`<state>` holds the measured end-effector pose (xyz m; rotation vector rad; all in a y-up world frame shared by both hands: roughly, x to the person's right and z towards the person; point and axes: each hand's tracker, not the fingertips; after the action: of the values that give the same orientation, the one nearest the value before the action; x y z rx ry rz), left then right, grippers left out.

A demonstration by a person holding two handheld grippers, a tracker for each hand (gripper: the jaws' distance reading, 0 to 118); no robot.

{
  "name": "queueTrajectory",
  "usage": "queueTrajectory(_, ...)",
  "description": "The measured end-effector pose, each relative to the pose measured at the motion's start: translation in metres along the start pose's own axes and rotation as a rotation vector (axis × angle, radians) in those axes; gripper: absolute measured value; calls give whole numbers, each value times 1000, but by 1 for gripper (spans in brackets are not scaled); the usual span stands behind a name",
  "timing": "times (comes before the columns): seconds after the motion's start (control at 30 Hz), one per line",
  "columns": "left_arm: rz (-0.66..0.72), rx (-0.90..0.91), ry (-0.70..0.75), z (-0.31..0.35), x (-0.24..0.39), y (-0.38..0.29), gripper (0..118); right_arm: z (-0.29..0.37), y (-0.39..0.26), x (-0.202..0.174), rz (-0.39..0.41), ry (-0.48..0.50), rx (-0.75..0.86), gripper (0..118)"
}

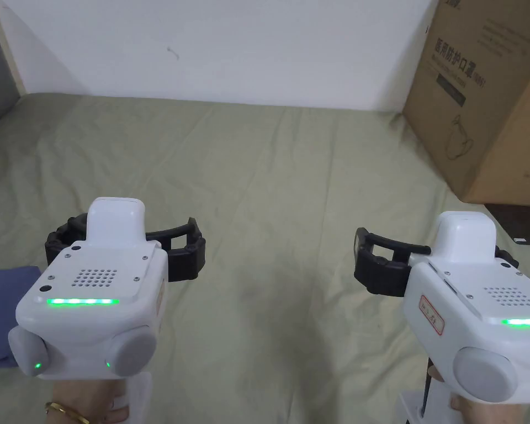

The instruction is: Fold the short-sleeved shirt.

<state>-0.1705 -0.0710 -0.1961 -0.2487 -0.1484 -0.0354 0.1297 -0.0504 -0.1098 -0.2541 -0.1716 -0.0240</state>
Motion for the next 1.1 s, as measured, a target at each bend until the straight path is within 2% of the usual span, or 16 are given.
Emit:
queueTrajectory(0.4, 12, 4, -4, 0, 1, 2, 116, 2, -2, 0, -6, -8, -6, 118)
queueTrajectory(0.63, 24, -1, -9, 2, 1, 5, 116, 6, 7, -2, -4, -53, -21, 118)
queueTrajectory(0.73, 70, -18, -33, 6, 0, 10, 116, 3, 20, 1, -78, -16, -158, 118)
queueTrajectory(0.83, 154, -88, -106, 8, -1, 12, 116, -11, 28, 7, -242, 8, -337, 118)
queueTrajectory(0.87, 172, -106, -121, 9, -1, 9, 116, -15, 27, 8, -306, 6, -375, 116)
queueTrajectory(0.93, 183, -143, -120, 11, -1, 1, 116, -18, 21, 6, -387, -25, -435, 106)
queueTrajectory(0.97, 185, -159, -122, 13, 0, -4, 116, -19, 17, 2, -393, -61, -463, 102)
queueTrajectory(1.03, 181, -191, -119, 16, 1, -17, 116, -24, 9, -9, -313, -159, -563, 102)
queueTrajectory(1.1, 170, -229, -120, 16, 1, -31, 116, -25, -7, -20, -257, -230, -559, 102)
